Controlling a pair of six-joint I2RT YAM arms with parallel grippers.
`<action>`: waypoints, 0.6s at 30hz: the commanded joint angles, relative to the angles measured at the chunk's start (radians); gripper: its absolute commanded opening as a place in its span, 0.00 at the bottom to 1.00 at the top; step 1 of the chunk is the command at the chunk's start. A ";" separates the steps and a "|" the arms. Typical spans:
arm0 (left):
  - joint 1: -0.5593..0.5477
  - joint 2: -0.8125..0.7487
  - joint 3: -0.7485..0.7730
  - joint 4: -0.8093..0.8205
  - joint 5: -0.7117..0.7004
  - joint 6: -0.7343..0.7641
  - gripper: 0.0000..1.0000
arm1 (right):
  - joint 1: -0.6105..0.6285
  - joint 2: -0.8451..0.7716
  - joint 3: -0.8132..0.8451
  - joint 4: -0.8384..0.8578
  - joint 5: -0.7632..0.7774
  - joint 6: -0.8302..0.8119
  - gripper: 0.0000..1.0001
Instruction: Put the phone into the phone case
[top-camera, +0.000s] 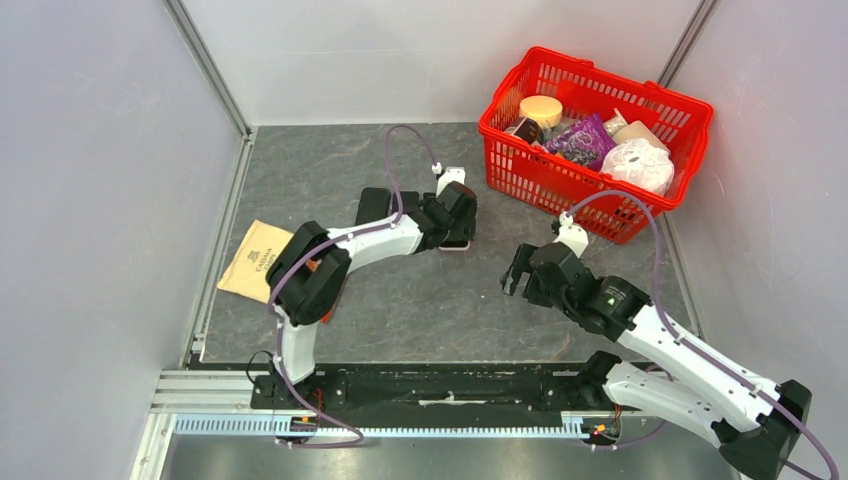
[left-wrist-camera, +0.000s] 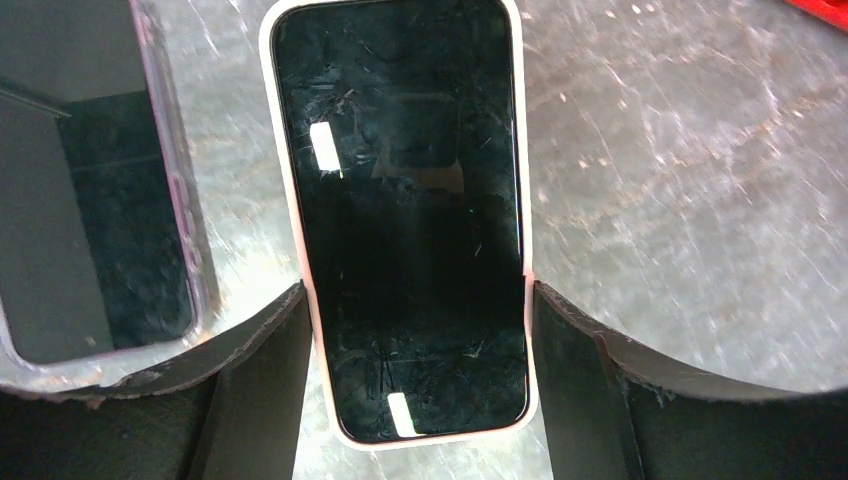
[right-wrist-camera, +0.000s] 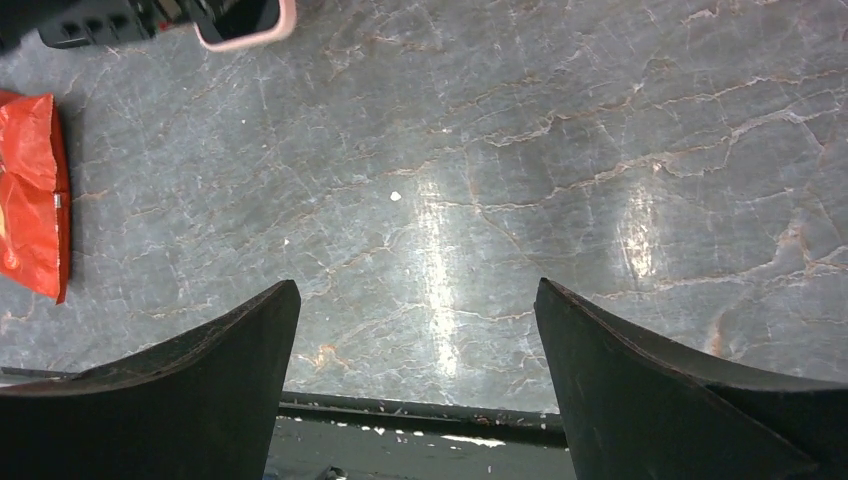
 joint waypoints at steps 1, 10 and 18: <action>0.046 0.064 0.130 -0.020 -0.027 0.095 0.35 | -0.001 -0.023 -0.010 -0.019 0.015 0.017 0.95; 0.102 0.182 0.196 -0.053 0.024 0.110 0.35 | 0.000 -0.031 -0.026 -0.012 0.000 0.021 0.95; 0.110 0.187 0.179 -0.036 0.049 0.086 0.71 | 0.001 -0.020 -0.039 0.010 -0.033 0.025 0.95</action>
